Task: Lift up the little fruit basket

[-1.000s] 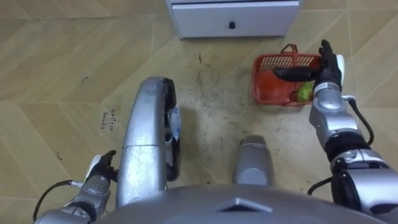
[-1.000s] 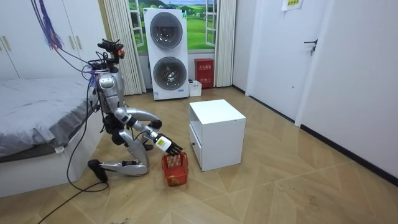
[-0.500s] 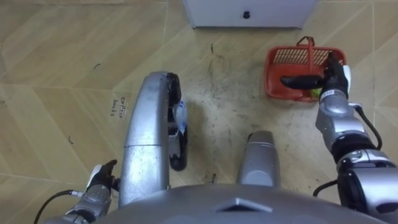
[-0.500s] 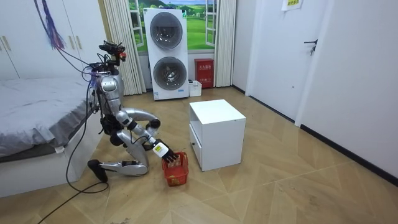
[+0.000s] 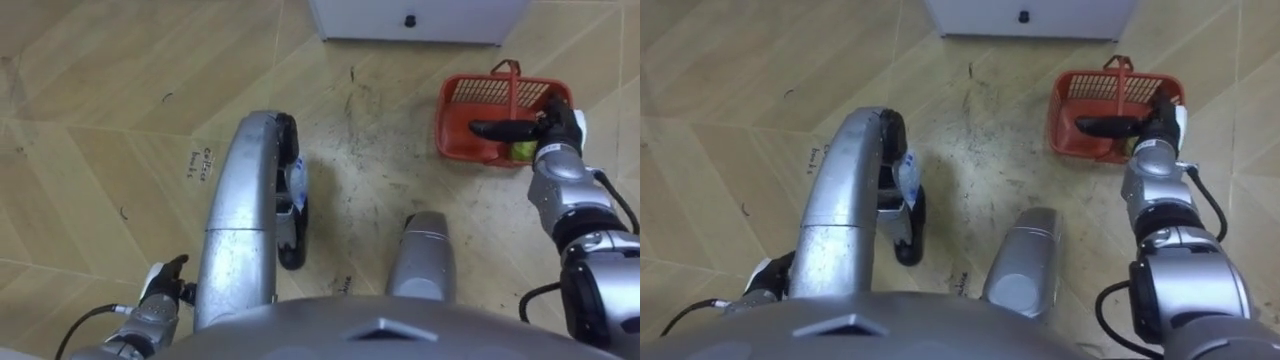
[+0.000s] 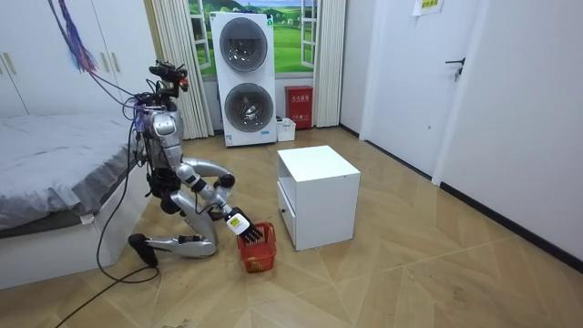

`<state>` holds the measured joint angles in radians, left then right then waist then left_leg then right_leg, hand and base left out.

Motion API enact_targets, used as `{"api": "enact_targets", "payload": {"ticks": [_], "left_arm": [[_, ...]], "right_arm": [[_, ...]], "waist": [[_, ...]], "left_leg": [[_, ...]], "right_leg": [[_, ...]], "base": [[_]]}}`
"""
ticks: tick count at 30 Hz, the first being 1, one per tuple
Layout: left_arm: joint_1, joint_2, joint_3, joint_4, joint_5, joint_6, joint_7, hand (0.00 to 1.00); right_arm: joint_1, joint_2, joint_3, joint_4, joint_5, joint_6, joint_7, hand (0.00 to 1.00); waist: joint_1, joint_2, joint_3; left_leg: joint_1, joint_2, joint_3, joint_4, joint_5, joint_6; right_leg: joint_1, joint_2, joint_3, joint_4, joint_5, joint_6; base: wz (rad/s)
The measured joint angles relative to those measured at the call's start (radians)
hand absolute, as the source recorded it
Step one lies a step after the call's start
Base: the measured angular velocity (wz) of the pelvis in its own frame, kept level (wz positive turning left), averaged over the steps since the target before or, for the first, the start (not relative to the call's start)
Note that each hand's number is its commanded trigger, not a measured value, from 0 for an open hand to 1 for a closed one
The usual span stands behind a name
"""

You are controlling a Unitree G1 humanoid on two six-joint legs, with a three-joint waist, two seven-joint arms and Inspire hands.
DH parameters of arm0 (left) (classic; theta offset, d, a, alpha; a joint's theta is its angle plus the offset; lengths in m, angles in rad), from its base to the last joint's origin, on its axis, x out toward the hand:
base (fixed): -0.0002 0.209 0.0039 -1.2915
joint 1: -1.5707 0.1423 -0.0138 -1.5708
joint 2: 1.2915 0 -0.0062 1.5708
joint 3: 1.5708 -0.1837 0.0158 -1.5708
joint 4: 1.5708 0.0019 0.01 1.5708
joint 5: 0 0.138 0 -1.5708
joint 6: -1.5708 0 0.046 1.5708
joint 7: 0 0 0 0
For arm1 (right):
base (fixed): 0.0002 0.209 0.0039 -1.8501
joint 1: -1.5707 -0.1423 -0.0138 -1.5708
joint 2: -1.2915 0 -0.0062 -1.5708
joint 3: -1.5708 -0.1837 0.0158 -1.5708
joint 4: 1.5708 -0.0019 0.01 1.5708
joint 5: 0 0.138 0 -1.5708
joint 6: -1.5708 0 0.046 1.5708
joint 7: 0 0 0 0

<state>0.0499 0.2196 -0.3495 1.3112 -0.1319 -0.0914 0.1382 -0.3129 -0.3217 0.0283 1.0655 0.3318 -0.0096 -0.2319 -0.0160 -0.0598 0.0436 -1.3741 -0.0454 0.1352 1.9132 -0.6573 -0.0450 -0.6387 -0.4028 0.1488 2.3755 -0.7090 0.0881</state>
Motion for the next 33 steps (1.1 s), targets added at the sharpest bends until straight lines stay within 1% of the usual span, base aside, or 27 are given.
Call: {"api": "enact_targets", "payload": {"ticks": [3, 5, 6, 10, 11, 12, 13, 15, 19, 22, 26, 27, 29, 30, 31, 33], "left_arm": [[-0.004, 0.002, -0.008, 0.0, -0.012, -0.001, -0.019, 0.0], [-0.007, 0.002, -0.009, 0.0, -0.012, -0.002, -0.032, 0.0], [-0.01, 0.002, -0.01, 0.0, -0.013, -0.001, -0.041, 0.0], [-0.011, 0.002, -0.011, 0.0, -0.018, 0.007, -0.056, 0.0], [-0.011, 0.002, -0.011, 0.0, -0.019, 0.008, -0.059, 0.0], [-0.011, 0.002, -0.011, 0.0, -0.022, 0.01, -0.064, 0.0], [-0.011, 0.002, -0.011, 0.0, -0.032, 0.013, -0.065, 0.0], [-0.012, 0.002, -0.011, 0.001, -0.033, 0.017, -0.066, 0.0], [-0.02, 0.002, -0.011, 0.004, -0.033, 0.02, -0.07, 0.0], [-0.024, 0.002, -0.011, 0.004, -0.034, 0.02, -0.081, 0.0], [-0.026, 0.002, -0.012, 0.005, -0.034, 0.02, -0.083, 0.0], [-0.026, 0.002, -0.012, 0.005, -0.035, 0.021, -0.083, 0.0], [-0.026, 0.002, -0.013, 0.005, -0.036, 0.021, -0.083, 0.0], [-0.026, 0.002, -0.016, 0.006, -0.038, 0.021, -0.083, 0.0], [-0.026, 0.002, -0.019, 0.005, -0.05, 0.021, -0.084, 0.0], [-0.026, 0.002, -0.027, 0.006, -0.064, 0.021, -0.084, 0.0]], "right_arm": [[-0.031, -0.01, 0.0, 0.052, 0.056, -0.002, 0.019, 0.0], [-0.037, -0.018, 0.0, 0.077, 0.066, -0.001, 0.034, 0.0], [-0.037, -0.026, 0.0, 0.086, 0.068, -0.001, 0.043, 0.0], [-0.055, -0.036, 0.0, 0.14, 0.069, 0.001, 0.071, 0.0], [-0.058, -0.038, 0.0, 0.144, 0.069, 0.002, 0.074, 0.2], [-0.061, -0.041, 0.002, 0.144, 0.073, 0.002, 0.082, 0.82], [-0.064, -0.043, 0.013, 0.144, 0.08, 0.002, 0.085, 1.0], [-0.065, -0.045, 0.03, 0.144, 0.089, 0.002, 0.096, 1.0], [-0.065, -0.047, 0.042, 0.16, 0.085, 0.005, 0.119, 1.0], [-0.07, -0.054, 0.069, 0.179, 0.086, 0.008, 0.124, 1.0], [-0.071, -0.064, 0.069, 0.179, 0.082, 0.008, 0.126, 1.0], [-0.071, -0.067, 0.069, 0.18, 0.082, 0.008, 0.126, 1.0], [-0.071, -0.071, 0.069, 0.182, 0.084, 0.011, 0.126, 1.0], [-0.071, -0.071, 0.07, 0.185, 0.085, 0.011, 0.126, 1.0], [-0.071, -0.071, 0.07, 0.186, 0.087, 0.011, 0.126, 1.0], [-0.071, -0.072, 0.07, 0.187, 0.091, 0.011, 0.126, 1.0]], "waist": [[0.002, -0.002, 0.0011], [0.01, -0.003, 0.0019], [0.022, -0.005, 0.004], [0.046, -0.001, 0.0049], [0.048, 0.001, 0.0058], [0.052, 0.005, 0.0078], [0.054, 0.01, 0.009], [0.057, 0.016, 0.0091], [0.064, 0.02, 0.0071], [0.072, 0.016, 0.0092], [0.076, 0.017, 0.0091], [0.076, 0.013, 0.0109], [0.076, 0.013, 0.0114], [0.076, 0.008, 0.0141], [0.076, 0.01, 0.0132], [0.076, 0.006, 0.0153]], "left_leg": [[-0.012, 0.0, 0.005, 0.0, 0.001, -0.002], [-0.012, 0.0, 0.01, -0.001, 0.001, -0.001], [-0.014, 0.0, 0.015, -0.001, 0.001, -0.001], [-0.016, -0.001, 0.016, -0.001, 0.002, 0.0], [-0.016, -0.001, 0.016, -0.001, 0.002, 0.0], [-0.016, -0.001, 0.016, -0.001, 0.002, 0.0], [-0.016, -0.001, 0.017, -0.001, 0.002, 0.0], [-0.017, 0.0, 0.017, -0.001, 0.002, 0.0], [-0.03, 0.0, 0.021, -0.004, 0.004, 0.001], [-0.031, -0.001, 0.023, -0.004, 0.004, 0.001], [-0.031, -0.001, 0.023, -0.005, 0.004, 0.001], [-0.031, -0.002, 0.025, -0.006, 0.005, 0.003], [-0.031, -0.003, 0.027, -0.007, 0.005, 0.003], [-0.031, -0.003, 0.028, -0.007, 0.006, 0.003], [-0.031, -0.002, 0.029, -0.007, 0.006, 0.003], [-0.031, -0.002, 0.032, -0.007, 0.006, 0.003]], "right_leg": [[-0.011, -0.004, 0.003, 0.006, 0.0, 0.0], [-0.019, -0.009, 0.006, 0.006, 0.0, 0.0], [-0.026, -0.012, 0.013, 0.01, 0.0, 0.0], [-0.027, -0.013, 0.013, 0.01, 0.0, 0.0], [-0.027, -0.014, 0.013, 0.01, 0.0, 0.0], [-0.027, -0.014, 0.013, 0.01, 0.0, 0.0], [-0.027, -0.015, 0.013, 0.01, 0.0, 0.0], [-0.029, -0.015, 0.013, 0.011, 0.0, 0.0], [-0.043, -0.017, 0.017, 0.012, 0.0, 0.0], [-0.045, -0.017, 0.019, 0.012, 0.0, 0.001], [-0.048, -0.02, 0.018, 0.012, 0.0, 0.001], [-0.049, -0.022, 0.018, 0.012, 0.0, 0.001], [-0.049, -0.026, 0.018, 0.012, 0.0, 0.001], [-0.05, -0.027, 0.018, 0.012, 0.0, 0.001], [-0.051, -0.027, 0.018, 0.012, -0.001, 0.001], [-0.054, -0.029, 0.021, 0.013, -0.001, 0.001]], "base": [[0.0], [0.0], [0.0], [0.0], [0.0], [0.0], [0.0], [0.0], [0.01], [0.0], [0.0], [0.03], [0.0], [0.0], [0.0], [0.0]]}}
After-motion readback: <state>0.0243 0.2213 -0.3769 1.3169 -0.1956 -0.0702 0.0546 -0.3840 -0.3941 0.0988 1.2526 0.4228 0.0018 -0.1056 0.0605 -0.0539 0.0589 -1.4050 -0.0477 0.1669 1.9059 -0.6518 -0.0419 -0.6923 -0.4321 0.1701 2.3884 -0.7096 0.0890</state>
